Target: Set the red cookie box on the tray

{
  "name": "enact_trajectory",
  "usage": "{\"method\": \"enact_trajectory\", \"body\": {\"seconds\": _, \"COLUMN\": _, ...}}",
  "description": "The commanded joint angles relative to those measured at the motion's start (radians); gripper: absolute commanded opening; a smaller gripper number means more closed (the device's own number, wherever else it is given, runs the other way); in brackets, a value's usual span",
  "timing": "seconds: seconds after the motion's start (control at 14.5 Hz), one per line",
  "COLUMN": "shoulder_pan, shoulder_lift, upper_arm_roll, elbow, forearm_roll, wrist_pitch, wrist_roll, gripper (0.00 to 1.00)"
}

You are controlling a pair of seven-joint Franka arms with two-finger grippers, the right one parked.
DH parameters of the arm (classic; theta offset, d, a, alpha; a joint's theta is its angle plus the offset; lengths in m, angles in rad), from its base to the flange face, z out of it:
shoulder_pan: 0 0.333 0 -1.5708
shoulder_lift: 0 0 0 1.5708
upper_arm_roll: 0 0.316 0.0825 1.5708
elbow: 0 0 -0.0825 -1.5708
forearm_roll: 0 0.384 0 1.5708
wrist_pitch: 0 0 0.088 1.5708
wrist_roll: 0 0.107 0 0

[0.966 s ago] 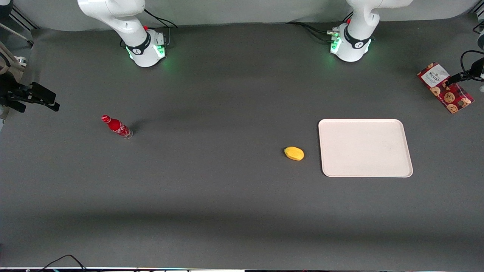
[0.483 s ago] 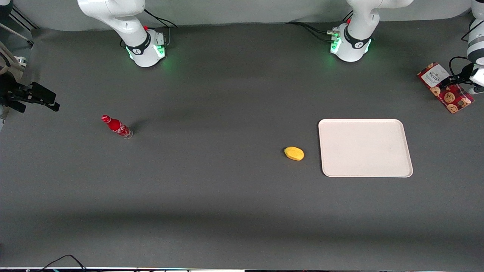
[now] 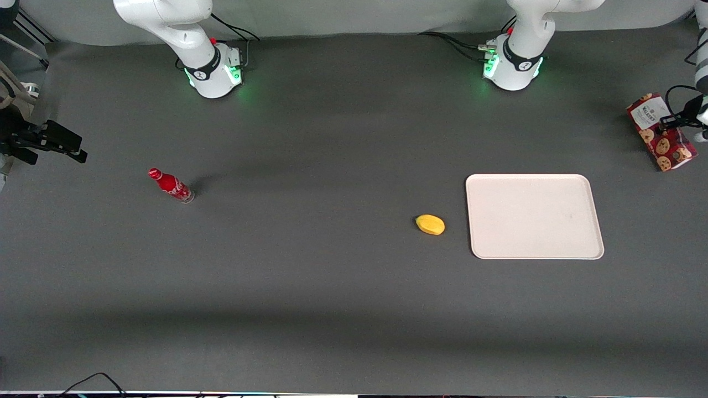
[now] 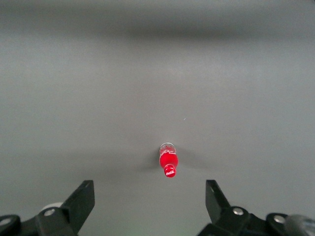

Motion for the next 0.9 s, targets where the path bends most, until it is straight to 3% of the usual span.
{"method": "enact_trajectory", "body": {"seconds": 0.0, "shoulder_pan": -0.015, "shoulder_lift": 0.002, "upper_arm_roll": 0.015, "elbow": 0.237, "forearm_roll": 0.028, "wrist_pitch": -0.273, "wrist_roll": -0.068, "gripper": 0.0}}
{"method": "enact_trajectory", "body": {"seconds": 0.21, "shoulder_pan": -0.026, "shoulder_lift": -0.008, "upper_arm_roll": 0.012, "elbow": 0.486, "forearm_roll": 0.16, "wrist_pitch": -0.512, "wrist_roll": -0.191, "gripper": 0.0}}
{"method": "enact_trajectory", "body": {"seconds": 0.62, "shoulder_pan": -0.091, "shoulder_lift": -0.01, "upper_arm_roll": 0.0, "elbow": 0.955, "forearm_roll": 0.257, "wrist_pitch": -0.984, "wrist_roll": -0.369, "gripper": 0.0}}
{"method": "enact_trajectory", "body": {"seconds": 0.83, "shoulder_pan": -0.111, "shoulder_lift": -0.01, "upper_arm_roll": -0.115, "elbow": 1.153, "forearm_roll": 0.302, "wrist_pitch": -1.166, "wrist_roll": -0.554, "gripper": 0.0}}
